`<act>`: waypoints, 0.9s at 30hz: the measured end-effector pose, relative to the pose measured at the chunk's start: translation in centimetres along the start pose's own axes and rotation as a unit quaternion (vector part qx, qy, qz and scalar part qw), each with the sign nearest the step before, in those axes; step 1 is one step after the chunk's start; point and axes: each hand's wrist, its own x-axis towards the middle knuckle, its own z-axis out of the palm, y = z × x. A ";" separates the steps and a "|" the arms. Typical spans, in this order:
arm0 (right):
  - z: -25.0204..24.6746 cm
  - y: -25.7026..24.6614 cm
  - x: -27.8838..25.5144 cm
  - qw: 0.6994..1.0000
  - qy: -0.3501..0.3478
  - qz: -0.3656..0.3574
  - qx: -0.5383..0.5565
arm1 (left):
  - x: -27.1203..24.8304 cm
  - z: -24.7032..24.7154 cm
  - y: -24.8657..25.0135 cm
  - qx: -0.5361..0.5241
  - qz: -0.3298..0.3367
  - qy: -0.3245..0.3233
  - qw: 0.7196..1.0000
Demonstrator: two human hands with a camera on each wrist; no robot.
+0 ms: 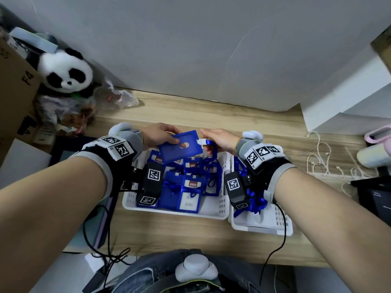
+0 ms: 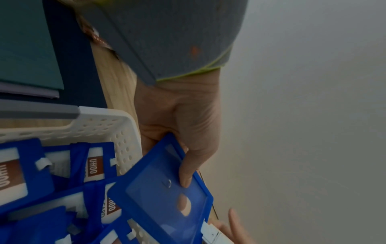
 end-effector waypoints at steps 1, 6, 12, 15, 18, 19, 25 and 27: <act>0.0 0.0 -0.1 1.000 -0.003 0.002 -0.003 | 0.0 0.0 0.0 0.004 -0.001 0.002 1.000; -0.2 0.5 0.1 0.998 0.002 -0.034 -0.048 | 0.1 -0.1 0.0 0.028 -0.017 -0.004 0.999; 0.3 0.1 0.0 0.996 0.036 -0.073 -0.044 | 0.7 1.4 0.5 0.140 0.007 0.016 0.990; 0.6 -0.2 0.1 0.997 0.049 -0.063 -0.014 | 1.3 2.2 0.4 0.145 0.021 0.054 0.988; 0.7 -0.2 0.1 0.998 0.055 -0.030 0.000 | 1.5 3.0 0.3 0.148 0.046 0.062 0.986; 0.7 -0.2 -0.1 0.998 0.053 -0.016 -0.001 | 1.5 3.3 0.2 0.154 0.059 0.062 0.984; 0.5 -0.8 -0.3 0.996 0.070 0.043 -0.025 | 1.4 4.2 -0.2 0.184 0.100 0.075 0.975; 0.5 -1.0 -0.3 0.996 0.068 0.060 -0.024 | 1.4 4.2 -0.2 0.181 0.107 0.070 0.975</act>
